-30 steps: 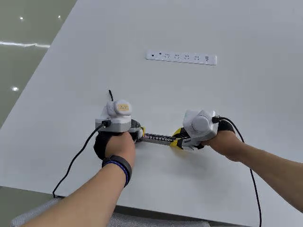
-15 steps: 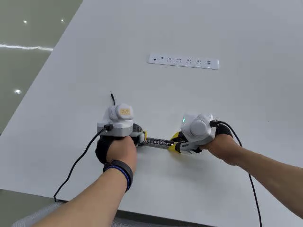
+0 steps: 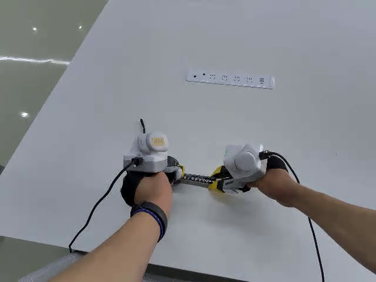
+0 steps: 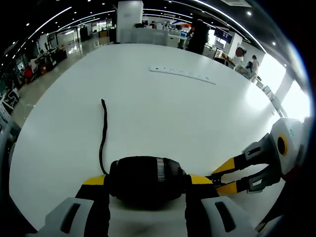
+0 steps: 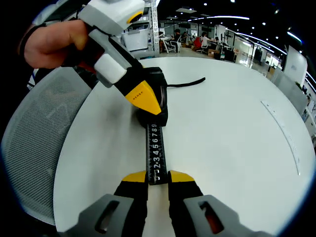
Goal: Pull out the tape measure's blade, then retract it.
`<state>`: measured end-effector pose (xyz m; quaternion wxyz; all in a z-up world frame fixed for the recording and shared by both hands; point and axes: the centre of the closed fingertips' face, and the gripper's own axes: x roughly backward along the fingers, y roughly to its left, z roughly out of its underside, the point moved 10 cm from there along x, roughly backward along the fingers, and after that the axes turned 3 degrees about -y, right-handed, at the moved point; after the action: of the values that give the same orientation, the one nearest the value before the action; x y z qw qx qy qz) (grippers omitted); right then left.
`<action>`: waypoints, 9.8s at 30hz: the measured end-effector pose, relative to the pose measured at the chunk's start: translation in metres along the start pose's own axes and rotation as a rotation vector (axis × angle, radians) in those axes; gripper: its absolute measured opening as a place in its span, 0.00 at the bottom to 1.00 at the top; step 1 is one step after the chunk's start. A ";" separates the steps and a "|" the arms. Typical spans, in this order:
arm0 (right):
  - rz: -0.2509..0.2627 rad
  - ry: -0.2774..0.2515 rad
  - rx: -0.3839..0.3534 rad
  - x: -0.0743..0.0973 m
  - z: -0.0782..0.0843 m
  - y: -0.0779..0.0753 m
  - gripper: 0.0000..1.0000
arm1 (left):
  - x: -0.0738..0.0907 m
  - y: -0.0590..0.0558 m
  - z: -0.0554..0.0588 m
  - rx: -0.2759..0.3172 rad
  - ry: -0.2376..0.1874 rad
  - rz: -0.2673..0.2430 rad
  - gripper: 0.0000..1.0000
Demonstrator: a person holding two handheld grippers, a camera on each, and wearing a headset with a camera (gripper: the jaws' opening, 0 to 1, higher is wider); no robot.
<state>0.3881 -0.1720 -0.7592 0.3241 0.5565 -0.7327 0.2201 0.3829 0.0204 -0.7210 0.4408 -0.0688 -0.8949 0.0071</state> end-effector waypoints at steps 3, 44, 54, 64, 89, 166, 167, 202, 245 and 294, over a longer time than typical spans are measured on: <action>0.005 -0.001 0.003 0.000 0.000 0.000 0.15 | 0.000 0.000 0.000 0.001 -0.006 -0.005 0.59; 0.021 -0.033 -0.008 0.002 0.005 0.000 0.13 | 0.003 -0.001 -0.002 -0.027 -0.023 0.015 0.58; 0.011 -0.029 0.006 -0.005 -0.002 -0.001 0.13 | 0.002 0.001 -0.002 -0.019 -0.026 0.018 0.58; -0.002 -0.024 0.016 -0.010 -0.008 -0.001 0.13 | 0.000 0.002 -0.002 -0.018 -0.026 0.019 0.58; -0.018 -0.012 0.037 -0.021 -0.020 -0.001 0.13 | -0.001 0.002 -0.002 -0.012 -0.026 0.021 0.58; -0.065 0.012 0.090 -0.052 -0.053 -0.003 0.12 | 0.000 0.008 -0.002 0.036 -0.030 0.049 0.57; -0.065 0.012 0.091 -0.053 -0.054 -0.003 0.12 | 0.000 0.009 -0.002 0.033 -0.030 0.051 0.57; -0.016 0.008 0.073 -0.054 -0.055 -0.001 0.17 | 0.001 0.012 -0.003 0.063 -0.039 0.048 0.60; 0.142 -0.071 -0.151 0.003 -0.045 -0.001 0.37 | 0.043 0.061 -0.016 -0.164 -0.134 0.230 0.57; 0.405 -0.271 -0.427 0.088 -0.005 0.094 0.61 | 0.112 0.140 0.017 -0.374 -0.242 0.414 0.67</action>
<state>0.2839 -0.2015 -0.6886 0.2825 0.3431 -0.8947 0.0454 0.3181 0.1739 -0.6536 0.3001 -0.3283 -0.8936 -0.0601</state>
